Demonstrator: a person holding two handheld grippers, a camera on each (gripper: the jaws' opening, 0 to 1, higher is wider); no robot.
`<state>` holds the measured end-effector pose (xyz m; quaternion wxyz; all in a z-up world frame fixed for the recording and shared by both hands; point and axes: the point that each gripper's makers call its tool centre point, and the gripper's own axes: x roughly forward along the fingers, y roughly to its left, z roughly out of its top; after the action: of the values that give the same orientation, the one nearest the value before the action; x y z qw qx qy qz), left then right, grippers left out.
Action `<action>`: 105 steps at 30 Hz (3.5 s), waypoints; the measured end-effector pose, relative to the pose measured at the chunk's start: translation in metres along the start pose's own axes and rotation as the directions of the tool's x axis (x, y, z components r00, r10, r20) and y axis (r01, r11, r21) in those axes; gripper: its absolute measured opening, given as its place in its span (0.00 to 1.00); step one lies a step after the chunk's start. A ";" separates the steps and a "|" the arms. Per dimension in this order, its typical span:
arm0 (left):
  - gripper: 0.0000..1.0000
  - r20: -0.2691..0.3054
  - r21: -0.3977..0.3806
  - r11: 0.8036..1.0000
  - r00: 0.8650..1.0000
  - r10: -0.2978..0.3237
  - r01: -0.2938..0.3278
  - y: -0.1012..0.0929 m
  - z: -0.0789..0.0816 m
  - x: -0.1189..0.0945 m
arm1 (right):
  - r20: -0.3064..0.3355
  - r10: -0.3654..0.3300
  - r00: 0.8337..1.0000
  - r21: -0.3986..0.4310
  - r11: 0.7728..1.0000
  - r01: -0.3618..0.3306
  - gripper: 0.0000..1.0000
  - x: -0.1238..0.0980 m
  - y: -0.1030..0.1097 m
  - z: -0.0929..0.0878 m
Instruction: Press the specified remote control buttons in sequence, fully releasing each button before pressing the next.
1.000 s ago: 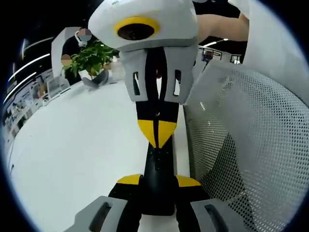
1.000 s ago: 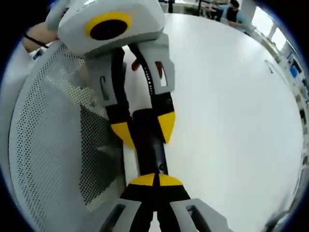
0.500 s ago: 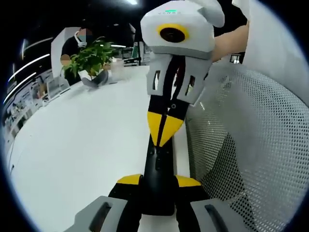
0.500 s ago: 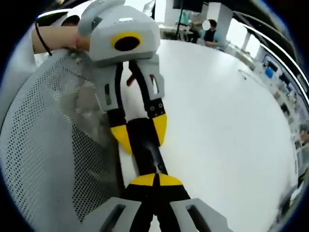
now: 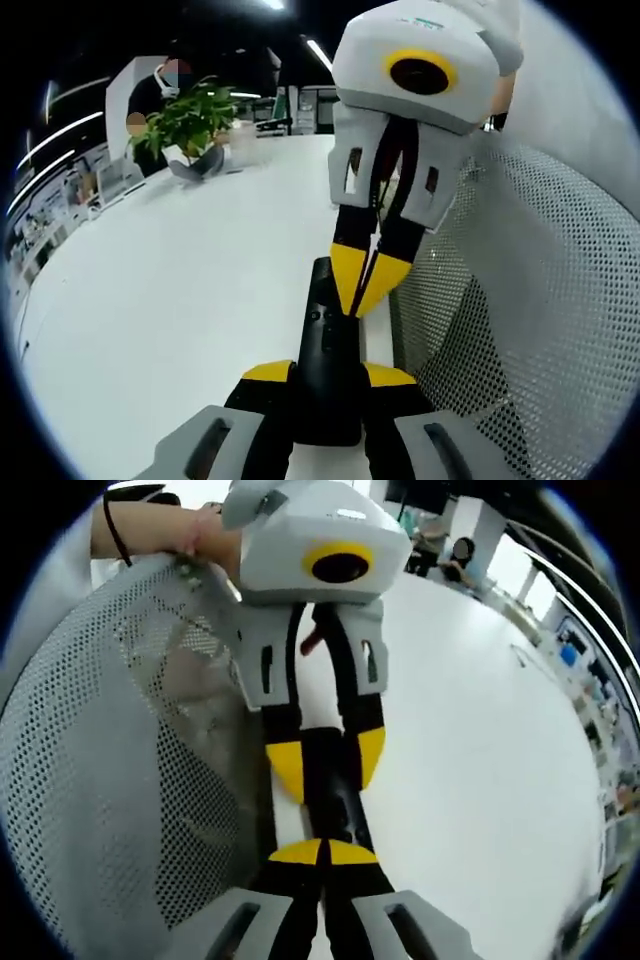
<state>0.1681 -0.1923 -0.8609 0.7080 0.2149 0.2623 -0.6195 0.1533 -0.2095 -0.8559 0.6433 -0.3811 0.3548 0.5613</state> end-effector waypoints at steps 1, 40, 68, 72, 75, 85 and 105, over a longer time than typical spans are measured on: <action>0.25 -0.002 -0.001 1.000 1.000 0.001 -0.001 0.000 0.000 0.000 | -0.005 0.004 1.000 -0.004 1.000 -0.004 0.00 0.000 0.000 0.000; 0.25 0.010 0.003 1.000 1.000 -0.010 0.010 0.000 0.000 0.001 | -0.047 0.031 0.998 0.029 0.999 -0.030 0.00 -0.005 -0.004 -0.005; 0.25 0.012 0.004 1.000 1.000 -0.013 0.013 0.000 0.000 0.001 | -0.061 0.045 0.997 0.038 0.998 -0.043 0.00 0.004 -0.016 0.004; 0.25 0.009 0.002 1.000 1.000 -0.012 0.012 0.001 0.000 0.001 | -0.062 0.037 0.997 0.018 0.999 -0.036 0.00 0.004 -0.016 0.004; 0.25 0.011 0.004 1.000 1.000 -0.013 0.013 0.000 0.000 0.001 | -0.030 0.067 0.997 0.102 0.993 -0.064 0.00 0.003 -0.015 0.004; 0.25 0.009 0.007 1.000 1.000 -0.012 0.012 0.000 0.000 0.001 | -0.045 0.133 0.990 0.176 0.977 -0.123 0.00 0.000 -0.022 -0.001; 0.25 0.012 0.005 1.000 1.000 -0.012 0.011 0.000 0.000 0.000 | -0.063 0.190 0.980 0.284 0.945 -0.165 0.00 0.007 -0.029 0.004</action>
<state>0.1683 -0.1923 -0.8608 0.7054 0.2117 0.2577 -0.6255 0.1830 -0.2052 -0.8581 0.6206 -0.2786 0.4913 0.5439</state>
